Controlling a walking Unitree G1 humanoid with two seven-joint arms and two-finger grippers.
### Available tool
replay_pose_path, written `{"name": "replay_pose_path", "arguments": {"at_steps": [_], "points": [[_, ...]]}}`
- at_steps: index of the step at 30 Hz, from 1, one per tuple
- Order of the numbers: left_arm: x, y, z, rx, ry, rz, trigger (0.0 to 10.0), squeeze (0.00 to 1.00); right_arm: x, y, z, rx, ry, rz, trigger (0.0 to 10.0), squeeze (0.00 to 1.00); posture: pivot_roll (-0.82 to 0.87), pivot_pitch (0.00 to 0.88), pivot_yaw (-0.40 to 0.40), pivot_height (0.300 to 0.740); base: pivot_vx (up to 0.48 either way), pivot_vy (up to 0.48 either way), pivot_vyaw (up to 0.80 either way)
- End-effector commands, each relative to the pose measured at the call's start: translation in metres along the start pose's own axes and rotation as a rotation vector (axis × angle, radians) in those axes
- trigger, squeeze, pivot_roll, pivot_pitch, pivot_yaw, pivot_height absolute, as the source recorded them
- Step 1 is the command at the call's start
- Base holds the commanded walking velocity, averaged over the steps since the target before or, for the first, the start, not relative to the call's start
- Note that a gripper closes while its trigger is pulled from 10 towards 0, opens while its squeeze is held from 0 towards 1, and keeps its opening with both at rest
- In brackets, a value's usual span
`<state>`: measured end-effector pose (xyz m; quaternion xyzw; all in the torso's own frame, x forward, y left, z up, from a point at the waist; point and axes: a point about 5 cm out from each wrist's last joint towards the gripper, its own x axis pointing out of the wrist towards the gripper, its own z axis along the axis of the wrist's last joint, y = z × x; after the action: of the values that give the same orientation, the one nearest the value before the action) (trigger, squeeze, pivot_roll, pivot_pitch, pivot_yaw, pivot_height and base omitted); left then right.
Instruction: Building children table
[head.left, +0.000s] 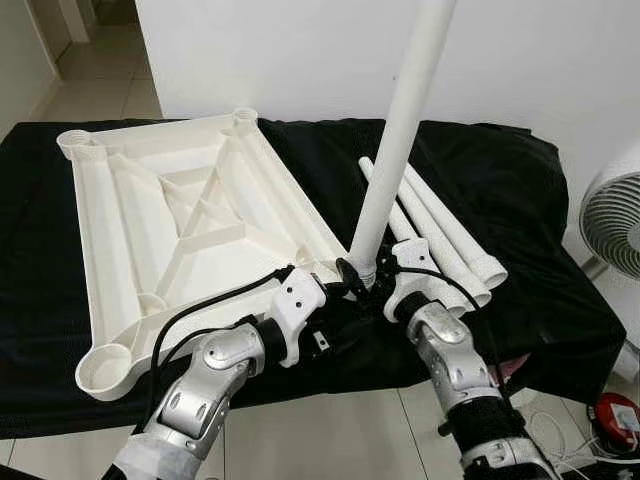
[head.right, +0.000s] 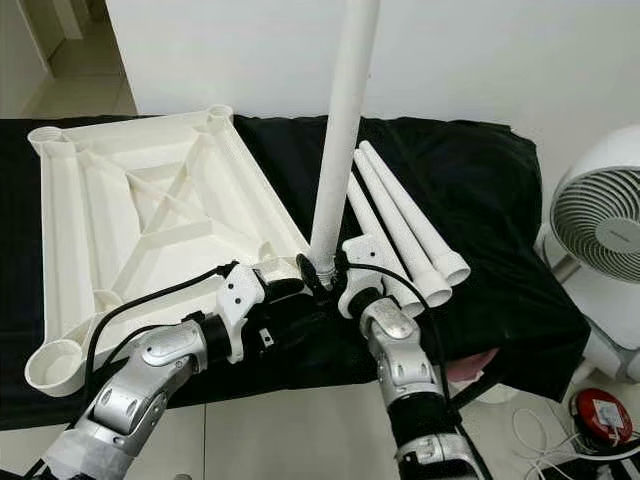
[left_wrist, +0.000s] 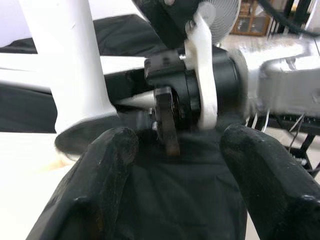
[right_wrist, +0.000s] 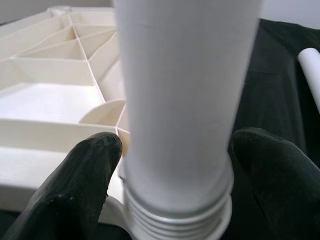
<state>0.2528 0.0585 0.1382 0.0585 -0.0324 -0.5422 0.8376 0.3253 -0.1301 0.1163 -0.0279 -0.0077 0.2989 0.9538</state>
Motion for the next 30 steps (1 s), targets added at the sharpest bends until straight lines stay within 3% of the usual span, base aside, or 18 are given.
{"name": "replay_pose_path", "arguments": {"at_steps": [1, 9, 15, 16, 19, 20, 30], "points": [[-0.001, 0.001, -0.003, 0.0, 0.018, -0.002, 10.0, 0.0, 0.002, -0.005, 0.003, -0.012, -0.007, 0.036, 10.0, 0.0, -0.06, 0.0, -0.047, 0.74, 0.0, 0.0, 0.0], [-0.007, 0.005, -0.004, 0.008, 0.044, -0.008, 10.0, 0.0, 0.018, -0.011, 0.01, -0.061, 0.009, 0.126, 10.0, 0.0, -0.05, 0.0, -0.043, 0.74, 0.0, 0.0, 0.0], [-0.009, 0.005, -0.004, 0.012, 0.058, -0.017, 10.0, 0.0, 0.033, -0.006, 0.012, -0.086, 0.032, 0.205, 10.0, 0.0, -0.05, 0.0, -0.04, 0.74, 0.0, 0.0, 0.0], [-0.009, 0.005, -0.004, 0.012, 0.058, -0.017, 10.0, 0.0, 0.034, -0.005, 0.012, -0.089, 0.036, 0.209, 3.9, 0.0, -0.04, 0.0, -0.04, 0.74, 0.0, 0.0, 0.0], [-0.009, 0.005, -0.004, 0.012, 0.059, -0.017, 10.0, 0.0, 0.035, -0.005, 0.012, -0.091, 0.039, 0.212, 3.9, 0.0, -0.04, 0.0, -0.04, 0.74, 0.0, 0.0, 0.0], [-0.009, 0.005, -0.004, 0.012, 0.059, -0.018, 10.0, 0.0, 0.036, -0.004, 0.012, -0.09, 0.039, 0.214, 0.0, 0.0, -0.04, 0.0, -0.042, 0.74, 0.0, 0.0, 0.0], [-0.006, 0.003, -0.004, 0.008, 0.053, -0.023, 10.0, 0.0, 0.034, -0.005, 0.004, -0.067, 0.063, 0.241, 0.0, 0.0, -0.04, 0.0, -0.044, 0.74, 0.0, 0.0, 0.0]]}}
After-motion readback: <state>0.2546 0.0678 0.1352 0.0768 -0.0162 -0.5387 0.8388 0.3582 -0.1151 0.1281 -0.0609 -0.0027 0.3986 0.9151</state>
